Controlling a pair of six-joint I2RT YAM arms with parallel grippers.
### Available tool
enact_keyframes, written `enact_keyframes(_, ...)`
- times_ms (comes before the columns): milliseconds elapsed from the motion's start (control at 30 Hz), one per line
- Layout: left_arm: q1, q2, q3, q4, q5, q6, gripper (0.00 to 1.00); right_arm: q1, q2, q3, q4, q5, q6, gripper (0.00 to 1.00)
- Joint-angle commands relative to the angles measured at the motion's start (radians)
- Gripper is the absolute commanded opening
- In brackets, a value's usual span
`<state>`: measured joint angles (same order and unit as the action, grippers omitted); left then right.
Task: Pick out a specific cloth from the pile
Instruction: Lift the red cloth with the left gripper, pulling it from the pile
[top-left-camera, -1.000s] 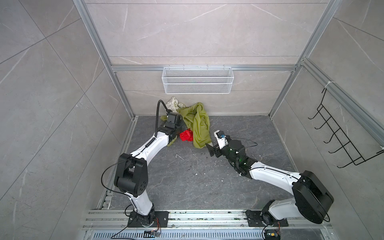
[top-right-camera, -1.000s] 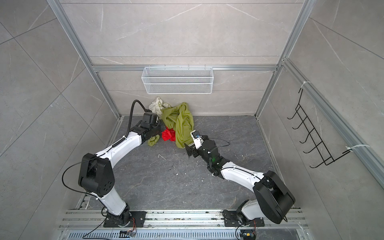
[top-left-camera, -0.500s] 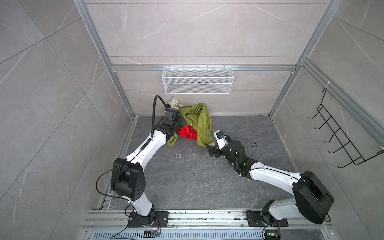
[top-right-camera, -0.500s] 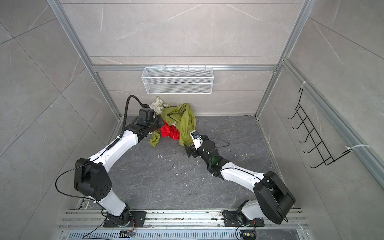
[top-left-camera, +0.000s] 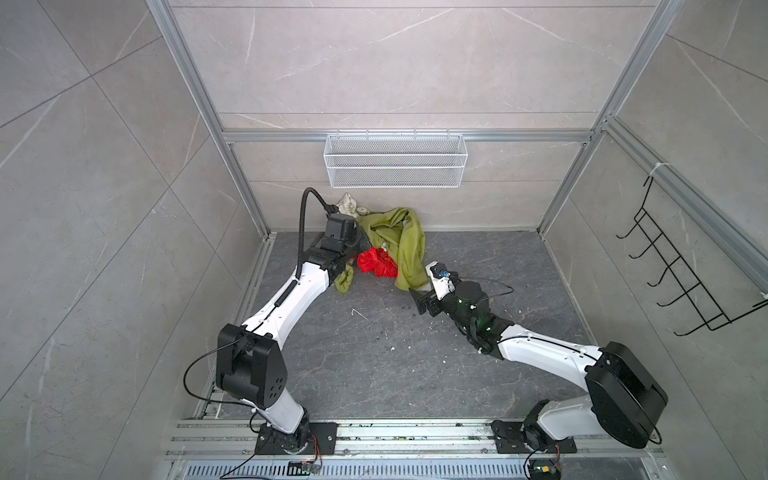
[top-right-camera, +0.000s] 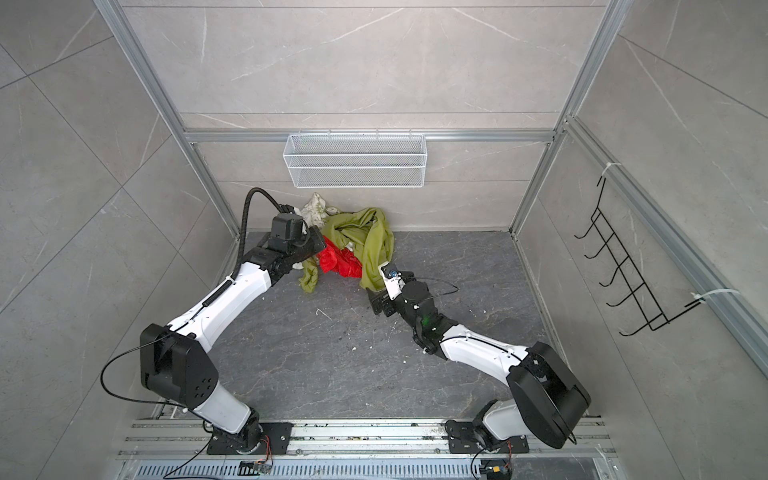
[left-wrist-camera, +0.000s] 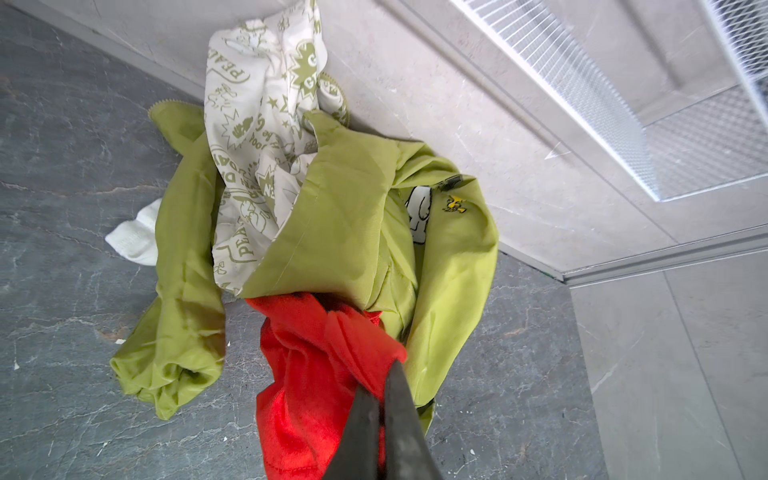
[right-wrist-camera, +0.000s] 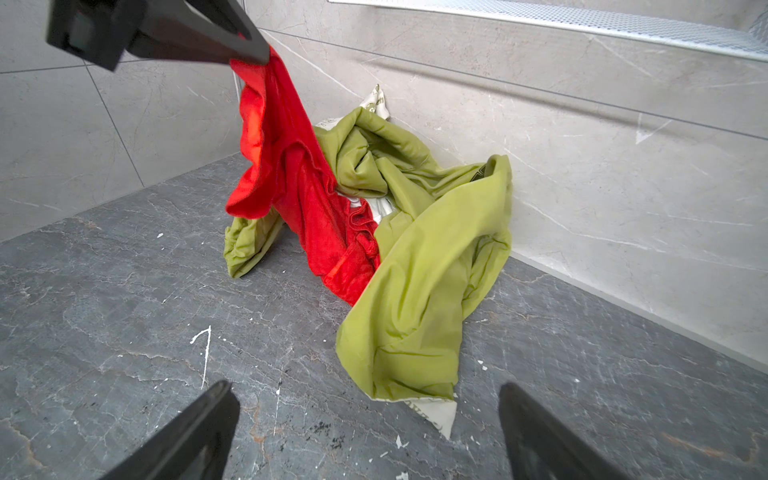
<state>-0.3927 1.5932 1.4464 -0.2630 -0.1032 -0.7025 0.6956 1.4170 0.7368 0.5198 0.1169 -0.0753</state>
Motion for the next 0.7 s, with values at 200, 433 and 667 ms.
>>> enact_keyframes(200, -0.003, -0.1, -0.034, 0.048, -0.015, 0.025, 0.0, 0.018, -0.031, -0.012, 0.004, 0.02, 0.002, 1.0)
enact_keyframes(433, -0.003, -0.133, -0.087, 0.045, 0.004, 0.035, 0.0, 0.032, -0.04, -0.023, 0.029, 0.005, -0.04, 1.0)
enact_keyframes(667, -0.003, -0.148, -0.103, 0.051, 0.003, 0.045, 0.0, 0.04, -0.031, -0.007, 0.031, -0.002, -0.046, 1.0)
